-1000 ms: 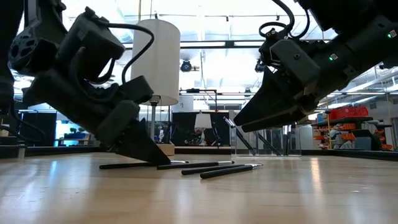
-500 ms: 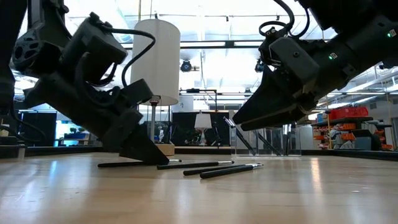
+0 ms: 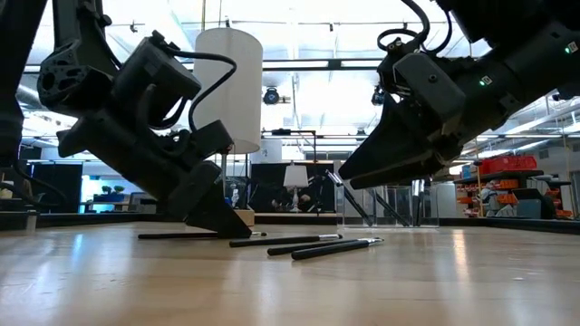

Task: Sort items
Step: Put the eyeshadow brush into the transparent organizer

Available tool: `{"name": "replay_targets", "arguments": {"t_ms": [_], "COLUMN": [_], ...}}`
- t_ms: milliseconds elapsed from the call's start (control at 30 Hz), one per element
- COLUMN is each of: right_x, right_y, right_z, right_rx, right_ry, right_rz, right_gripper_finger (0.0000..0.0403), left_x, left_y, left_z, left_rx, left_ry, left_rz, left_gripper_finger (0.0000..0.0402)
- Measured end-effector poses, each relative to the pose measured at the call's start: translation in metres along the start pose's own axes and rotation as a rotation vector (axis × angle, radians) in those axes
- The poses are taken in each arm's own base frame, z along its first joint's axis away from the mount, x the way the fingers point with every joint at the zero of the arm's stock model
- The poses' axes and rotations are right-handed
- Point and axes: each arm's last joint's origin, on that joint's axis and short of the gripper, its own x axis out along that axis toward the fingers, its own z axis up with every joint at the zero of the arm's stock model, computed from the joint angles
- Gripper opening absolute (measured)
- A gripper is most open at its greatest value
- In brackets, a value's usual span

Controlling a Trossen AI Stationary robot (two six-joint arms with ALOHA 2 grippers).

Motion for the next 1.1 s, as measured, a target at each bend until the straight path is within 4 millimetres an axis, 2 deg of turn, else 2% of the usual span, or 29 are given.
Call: {"name": "replay_targets", "arguments": {"t_ms": [100, 367, 767, 1100], "right_x": [-0.004, -0.017, -0.018, -0.018], "right_y": [0.004, 0.017, 0.018, 0.018], "right_z": [0.001, 0.002, 0.001, 0.001], "right_rx": [-0.02, -0.067, -0.081, -0.081], "right_ry": [-0.01, -0.031, -0.029, -0.029], "right_rz": [0.02, 0.077, 0.08, 0.079], "right_gripper_finger": [0.0235, 0.0235, 0.0235, 0.0235], "left_x": [0.0, 0.0, -0.019, -0.021], "left_y": [0.0, -0.001, -0.004, -0.005], "left_z": [0.0, 0.0, 0.016, 0.02], "left_rx": [0.001, 0.001, 0.008, -0.013], "left_ry": [0.0, 0.007, -0.025, -0.061], "left_rz": [-0.001, -0.018, -0.116, -0.103], "left_gripper_finger": [0.0013, 0.0013, 0.0011, 0.0012]}}
